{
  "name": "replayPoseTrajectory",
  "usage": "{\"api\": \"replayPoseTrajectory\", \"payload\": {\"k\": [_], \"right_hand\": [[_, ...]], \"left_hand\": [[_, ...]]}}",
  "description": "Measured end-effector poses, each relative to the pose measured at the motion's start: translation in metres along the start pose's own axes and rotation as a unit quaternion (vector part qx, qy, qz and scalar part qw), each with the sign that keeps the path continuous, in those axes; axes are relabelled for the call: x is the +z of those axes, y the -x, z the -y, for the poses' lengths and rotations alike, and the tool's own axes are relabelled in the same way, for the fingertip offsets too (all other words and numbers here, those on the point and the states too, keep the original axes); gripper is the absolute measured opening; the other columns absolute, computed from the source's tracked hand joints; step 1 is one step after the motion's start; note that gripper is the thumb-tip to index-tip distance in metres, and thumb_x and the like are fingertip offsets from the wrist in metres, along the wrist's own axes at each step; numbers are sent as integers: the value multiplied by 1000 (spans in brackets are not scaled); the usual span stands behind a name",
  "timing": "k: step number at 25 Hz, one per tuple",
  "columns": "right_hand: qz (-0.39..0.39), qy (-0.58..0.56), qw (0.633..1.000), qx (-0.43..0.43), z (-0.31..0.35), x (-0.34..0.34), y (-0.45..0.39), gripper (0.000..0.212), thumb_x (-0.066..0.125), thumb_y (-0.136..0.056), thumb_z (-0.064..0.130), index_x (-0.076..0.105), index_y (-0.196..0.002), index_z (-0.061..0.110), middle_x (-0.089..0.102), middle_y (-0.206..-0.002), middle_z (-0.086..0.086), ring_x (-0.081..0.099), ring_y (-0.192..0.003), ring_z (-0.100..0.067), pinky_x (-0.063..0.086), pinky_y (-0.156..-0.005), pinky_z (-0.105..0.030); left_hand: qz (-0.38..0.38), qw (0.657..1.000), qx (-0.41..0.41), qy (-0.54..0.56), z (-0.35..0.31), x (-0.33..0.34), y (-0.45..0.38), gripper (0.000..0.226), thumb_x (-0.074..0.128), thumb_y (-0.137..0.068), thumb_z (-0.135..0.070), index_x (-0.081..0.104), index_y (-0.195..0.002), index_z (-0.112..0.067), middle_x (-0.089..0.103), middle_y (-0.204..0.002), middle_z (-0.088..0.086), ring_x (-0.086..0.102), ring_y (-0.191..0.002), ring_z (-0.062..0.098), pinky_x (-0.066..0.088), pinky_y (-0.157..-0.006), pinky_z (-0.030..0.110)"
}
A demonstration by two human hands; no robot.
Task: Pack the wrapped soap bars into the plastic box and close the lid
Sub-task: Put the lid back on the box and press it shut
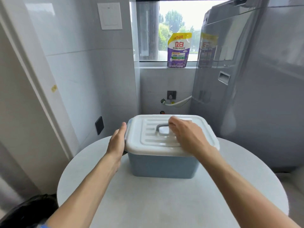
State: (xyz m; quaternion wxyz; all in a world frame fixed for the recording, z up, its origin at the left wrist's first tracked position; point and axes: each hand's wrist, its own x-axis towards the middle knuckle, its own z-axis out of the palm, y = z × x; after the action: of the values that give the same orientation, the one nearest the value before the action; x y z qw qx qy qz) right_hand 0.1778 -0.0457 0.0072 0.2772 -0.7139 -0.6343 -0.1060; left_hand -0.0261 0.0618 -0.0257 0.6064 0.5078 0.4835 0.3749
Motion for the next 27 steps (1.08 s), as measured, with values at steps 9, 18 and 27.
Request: {"api": "replayPoseTrajectory", "payload": {"k": [9,18,27], "right_hand": [[18,-15,999,31,-1,15,-11,11,48,-98,24,58,-100,23,70,-87,3,60,-79,-30,48,-66,-40],[9,-145,843,517,-79,-35,36,63,66,-81,46,53,-130,9,63,-124,-8,59,-104,-30,43,-80,-39],[-102,-404,717,560,-81,-31,42,40,87,-65,30,65,-90,8,70,-88,-7,66,-81,-25,56,-83,-43]], "left_hand": [[-65,994,49,-66,1,12,1,29,50,-92,-30,54,-118,-21,63,-111,0,61,-100,23,49,-88,41],[-16,999,-37,-25,11,33,1,45,62,-79,-52,56,-113,-23,63,-111,1,60,-98,19,46,-79,38],[-40,994,-89,46,10,31,11,43,74,-73,-48,68,-101,-17,72,-98,5,67,-94,23,51,-91,43]]}}
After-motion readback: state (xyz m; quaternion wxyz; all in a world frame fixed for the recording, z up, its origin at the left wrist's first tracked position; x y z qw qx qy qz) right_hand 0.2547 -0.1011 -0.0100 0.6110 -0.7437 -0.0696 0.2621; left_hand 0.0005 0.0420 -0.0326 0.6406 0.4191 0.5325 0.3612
